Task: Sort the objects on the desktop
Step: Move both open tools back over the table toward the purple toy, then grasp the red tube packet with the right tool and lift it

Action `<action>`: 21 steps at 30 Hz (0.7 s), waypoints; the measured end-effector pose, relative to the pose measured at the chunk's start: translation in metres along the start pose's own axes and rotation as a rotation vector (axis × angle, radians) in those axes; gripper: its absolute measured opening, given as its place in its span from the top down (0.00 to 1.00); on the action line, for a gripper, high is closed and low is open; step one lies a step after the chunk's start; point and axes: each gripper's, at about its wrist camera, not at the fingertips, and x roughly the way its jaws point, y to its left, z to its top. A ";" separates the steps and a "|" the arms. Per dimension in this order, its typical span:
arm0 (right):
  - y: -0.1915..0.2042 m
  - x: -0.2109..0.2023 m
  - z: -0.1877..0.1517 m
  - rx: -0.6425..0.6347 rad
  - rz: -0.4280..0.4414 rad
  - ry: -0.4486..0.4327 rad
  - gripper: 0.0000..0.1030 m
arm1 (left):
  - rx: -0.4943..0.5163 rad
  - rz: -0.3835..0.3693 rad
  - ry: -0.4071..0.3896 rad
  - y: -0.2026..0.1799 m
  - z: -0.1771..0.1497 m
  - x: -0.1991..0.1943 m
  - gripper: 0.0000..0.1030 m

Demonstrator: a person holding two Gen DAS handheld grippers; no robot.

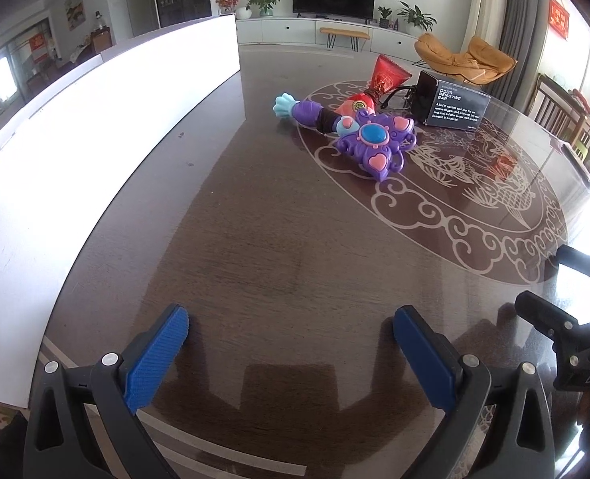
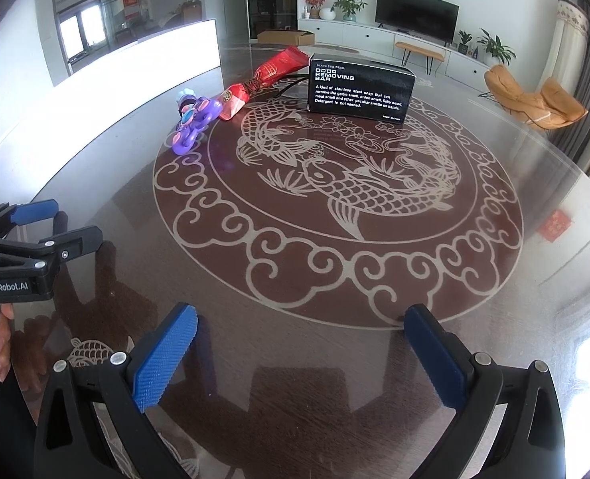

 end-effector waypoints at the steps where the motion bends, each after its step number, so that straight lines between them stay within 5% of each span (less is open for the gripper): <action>1: 0.000 0.005 0.008 0.004 -0.003 0.008 0.00 | 0.000 0.000 -0.001 0.001 0.001 0.000 0.00; 14: -0.008 0.082 0.126 0.178 -0.032 0.007 0.00 | 0.000 -0.003 -0.007 0.000 0.001 0.000 0.00; 19: 0.046 0.085 0.136 0.009 0.163 0.013 0.00 | 0.000 -0.003 -0.008 -0.001 0.001 -0.001 0.00; 21: 0.067 0.080 0.131 -0.088 0.176 0.002 0.01 | 0.000 -0.003 -0.008 -0.001 0.001 0.000 0.00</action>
